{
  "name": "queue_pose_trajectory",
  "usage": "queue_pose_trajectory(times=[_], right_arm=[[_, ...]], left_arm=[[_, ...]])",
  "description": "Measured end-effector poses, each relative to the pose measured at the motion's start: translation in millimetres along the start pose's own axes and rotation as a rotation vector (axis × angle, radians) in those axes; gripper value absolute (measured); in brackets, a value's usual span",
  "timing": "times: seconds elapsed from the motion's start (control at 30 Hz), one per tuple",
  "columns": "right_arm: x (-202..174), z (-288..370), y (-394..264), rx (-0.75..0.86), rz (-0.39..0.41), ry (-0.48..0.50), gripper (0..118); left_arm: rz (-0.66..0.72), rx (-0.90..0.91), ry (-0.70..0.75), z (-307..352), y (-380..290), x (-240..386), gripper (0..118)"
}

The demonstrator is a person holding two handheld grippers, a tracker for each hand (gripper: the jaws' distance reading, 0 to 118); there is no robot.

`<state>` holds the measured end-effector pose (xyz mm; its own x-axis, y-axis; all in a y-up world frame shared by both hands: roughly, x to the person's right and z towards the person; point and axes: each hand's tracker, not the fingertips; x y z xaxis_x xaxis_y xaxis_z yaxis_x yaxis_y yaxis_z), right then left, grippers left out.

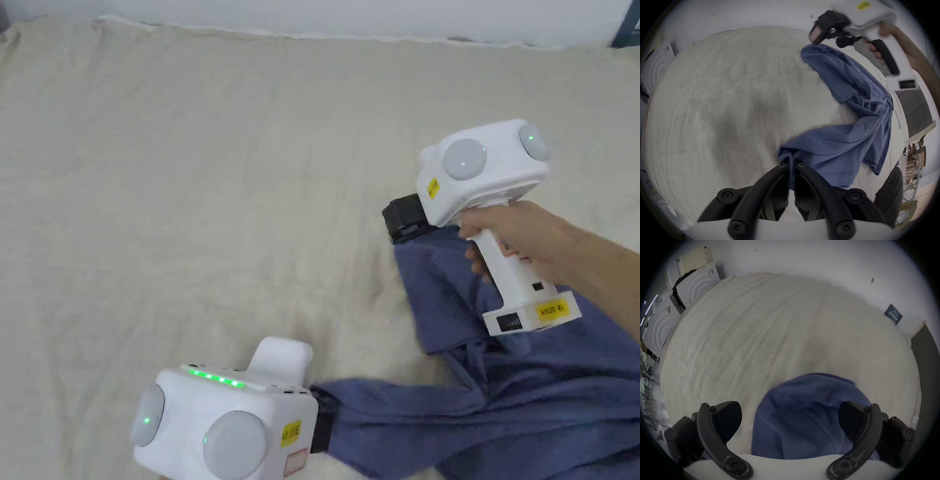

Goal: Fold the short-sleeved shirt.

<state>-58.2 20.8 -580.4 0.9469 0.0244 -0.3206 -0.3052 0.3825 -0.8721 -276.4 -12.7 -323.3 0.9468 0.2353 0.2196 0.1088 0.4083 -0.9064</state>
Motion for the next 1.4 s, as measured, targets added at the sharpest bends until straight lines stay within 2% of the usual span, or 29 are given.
queue_pose_trajectory(times=[0.17,0.2,0.27,0.33,0.37,0.4,0.47,0.5,0.57,0.6,0.73,0.83,0.97,1.17,1.33,1.4], right_arm=[[-3,-31,16,-0.038,-0.010,-0.006,117],[-1,-34,15,-0.066,-0.008,-0.013,107],[5,-36,13,-0.081,-0.006,-0.002,104],[7,-25,12,-0.072,-0.020,0.010,80],[9,-17,11,-0.066,-0.019,0.014,54],[11,-10,9,-0.055,-0.012,0.014,2],[15,3,8,-0.005,0.009,-0.021,2],[20,9,6,-0.010,-0.025,-0.003,2],[27,21,0,-0.018,-0.031,0.009,2],[27,30,-2,0.010,-0.027,-0.027,2],[44,76,-17,0.062,-0.057,-0.009,2],[63,125,-31,0.135,-0.072,-0.060,2],[99,209,-57,0.244,-0.144,-0.105,2],[164,356,-121,0.449,-0.300,-0.199,2],[211,464,-187,0.607,-0.472,-0.195,2],[224,498,-210,0.668,-0.540,-0.138,2]], left_arm=[[-0.015,0.000,-0.006,-1,1,1,3],[-0.012,0.001,-0.008,-1,0,0,3],[-0.008,0.002,-0.014,-1,1,-1,3],[0.000,0.002,-0.021,-1,1,-2,3],[0.005,-0.002,-0.023,-1,1,-2,3],[0.007,-0.006,-0.023,-2,3,-3,3],[0.013,-0.013,-0.018,-1,5,-1,3],[0.009,-0.015,-0.012,0,5,1,3],[0.009,-0.017,0.001,2,5,3,3],[0.014,-0.020,0.006,4,5,3,3],[0.044,-0.012,0.014,17,7,5,3],[0.027,0.034,0.061,37,16,11,3],[0.011,0.092,0.110,75,35,20,3],[0.025,0.270,0.238,165,75,27,3],[0.045,0.428,0.332,258,107,37,3],[0.023,0.495,0.373,293,121,45,3]])
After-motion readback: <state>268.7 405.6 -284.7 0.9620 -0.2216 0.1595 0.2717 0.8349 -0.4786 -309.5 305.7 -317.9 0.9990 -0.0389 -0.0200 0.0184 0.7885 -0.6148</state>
